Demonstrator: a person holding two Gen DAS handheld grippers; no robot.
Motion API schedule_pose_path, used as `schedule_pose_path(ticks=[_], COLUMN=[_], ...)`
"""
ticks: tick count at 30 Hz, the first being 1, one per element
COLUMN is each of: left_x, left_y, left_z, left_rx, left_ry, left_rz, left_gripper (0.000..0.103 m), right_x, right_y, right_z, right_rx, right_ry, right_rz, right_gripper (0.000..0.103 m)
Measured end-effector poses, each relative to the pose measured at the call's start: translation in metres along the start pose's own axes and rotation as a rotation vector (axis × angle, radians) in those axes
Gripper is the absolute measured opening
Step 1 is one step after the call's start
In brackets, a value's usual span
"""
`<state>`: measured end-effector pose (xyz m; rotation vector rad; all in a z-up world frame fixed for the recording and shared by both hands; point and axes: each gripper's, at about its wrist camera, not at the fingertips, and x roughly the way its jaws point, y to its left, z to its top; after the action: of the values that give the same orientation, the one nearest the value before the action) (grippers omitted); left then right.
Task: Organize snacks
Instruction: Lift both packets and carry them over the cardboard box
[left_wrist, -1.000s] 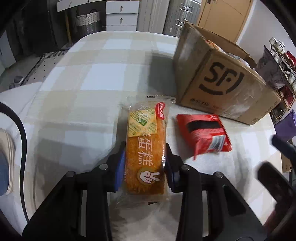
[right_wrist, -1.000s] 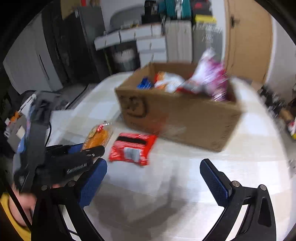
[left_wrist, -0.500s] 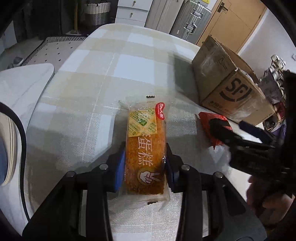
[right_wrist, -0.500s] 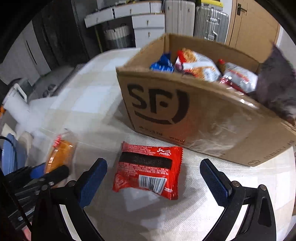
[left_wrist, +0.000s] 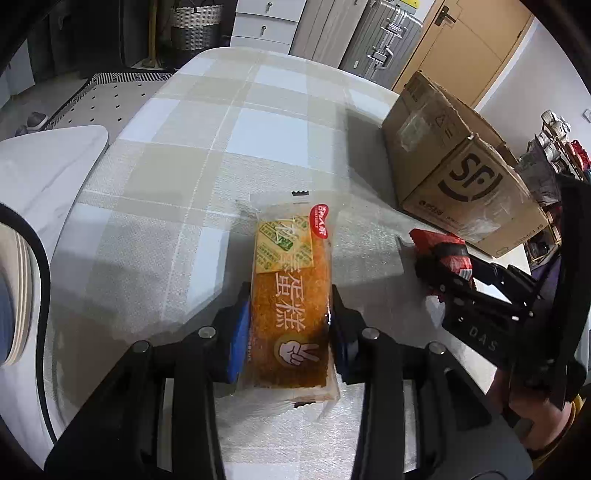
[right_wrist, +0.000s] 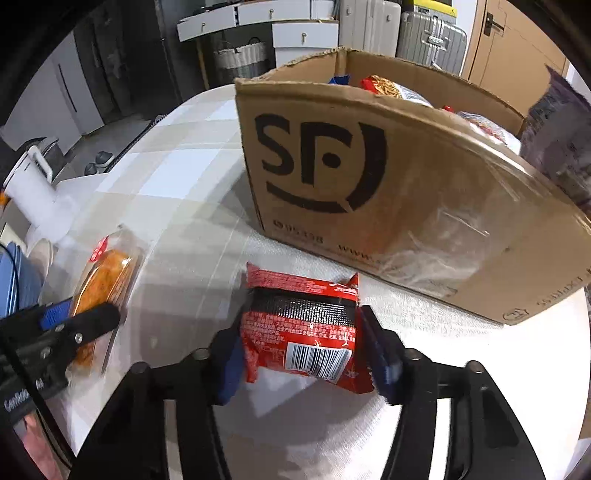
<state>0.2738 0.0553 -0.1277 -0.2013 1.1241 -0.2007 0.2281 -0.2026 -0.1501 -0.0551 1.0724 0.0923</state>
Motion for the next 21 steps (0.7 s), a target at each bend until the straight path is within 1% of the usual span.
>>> schedule_pose_path(ticks=[5, 6, 8, 9, 10, 14, 16, 18, 21], left_x=[-0.002, -0.002, -0.003, -0.003, -0.005, -0.018, -0.025, -0.031, -0.039], left_y=[-0.007, -0.009, -0.014, -0.016, -0.018, -0.028, -0.032, -0.035, -0.04], left_z=[-0.005, -0.006, -0.01, -0.011, -0.013, -0.018, -0.02, -0.023, -0.027], left_rx=[0.018, 0.024, 0.042, 0.043, 0.041, 0.049, 0.046, 0.039, 0.041], left_ry=[0.006, 0.008, 0.012, 0.016, 0.019, -0.004, -0.015, -0.024, -0.035], left_rz=[0.0, 0.0, -0.009, -0.019, -0.028, -0.037, -0.043, -0.051, -0.051], left_gripper=[0.034, 0.034, 0.034, 0.034, 0.034, 0.034, 0.034, 0.034, 0.034], right_x=[-0.014, -0.015, -0.023, -0.028, -0.035, -0.062, -0.076, -0.089, -0.112], right_y=[-0.007, -0.017, -0.021, -0.023, -0.021, -0.022, -0.028, -0.036, -0.055], right_z=[-0.016, -0.017, -0.023, -0.027, -0.038, -0.051, -0.056, -0.063, -0.075], right_rx=[0.011, 0.017, 0.029, 0.038, 0.046, 0.062, 0.074, 0.097, 0.127], right_ry=[-0.025, -0.026, -0.039, -0.046, -0.055, -0.112, -0.129, -0.154, -0.187], right_rz=[0.058, 0.075, 0.088, 0.11, 0.129, 0.177, 0.199, 0.24, 0.273], right_gripper=[0.051, 0.051, 0.051, 0.05, 0.049, 0.049, 0.049, 0.049, 0.049])
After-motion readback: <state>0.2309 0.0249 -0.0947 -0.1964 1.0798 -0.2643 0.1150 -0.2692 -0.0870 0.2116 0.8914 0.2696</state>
